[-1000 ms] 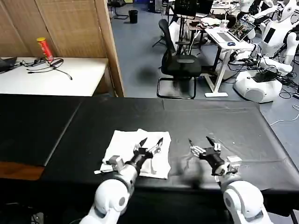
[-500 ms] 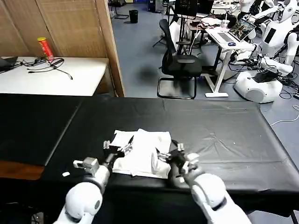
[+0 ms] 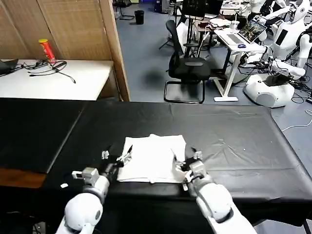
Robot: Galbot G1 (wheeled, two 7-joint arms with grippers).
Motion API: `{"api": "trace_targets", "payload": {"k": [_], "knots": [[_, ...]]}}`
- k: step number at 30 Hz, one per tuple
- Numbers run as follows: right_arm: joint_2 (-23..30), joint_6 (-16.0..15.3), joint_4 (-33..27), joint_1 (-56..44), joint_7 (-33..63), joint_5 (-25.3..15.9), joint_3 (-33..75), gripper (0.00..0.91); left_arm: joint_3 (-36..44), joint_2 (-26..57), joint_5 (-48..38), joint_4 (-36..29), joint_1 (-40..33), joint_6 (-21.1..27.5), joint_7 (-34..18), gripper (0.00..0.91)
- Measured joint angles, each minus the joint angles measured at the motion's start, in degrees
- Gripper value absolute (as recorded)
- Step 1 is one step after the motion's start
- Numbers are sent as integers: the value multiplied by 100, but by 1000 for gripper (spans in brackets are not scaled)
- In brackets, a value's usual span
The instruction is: Fold and organize the clothes.
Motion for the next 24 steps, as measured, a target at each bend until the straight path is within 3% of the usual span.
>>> {"api": "trace_targets", "payload": {"k": [4,12,19,20,21,22,24], "knots": [[151,342,265,-274,114,414,349,878,-114,-22,-248,172,-48,11,20,878],[232,360,454,-515,15,542,770,878,-199,-166,-534,414,-36,33,72,878],[199,521,628,-632,-139,957,1056,878,-189,-296,-869,610,-17,37,52,878],[196,534,647,-637,-155,968,1076,878,-186,-299,-956,620,-12,41,49,848],[195,544,661,-638,-167,978,1089,878,-181,-306,-1052,630,-4,47,50,673],[192,556,673,-639,-180,985,1098,878,-175,-321,-1148,643,12,57,54,585],[190,574,704,-639,-202,998,1103,878,-167,-342,-1314,669,37,71,65,527]]}}
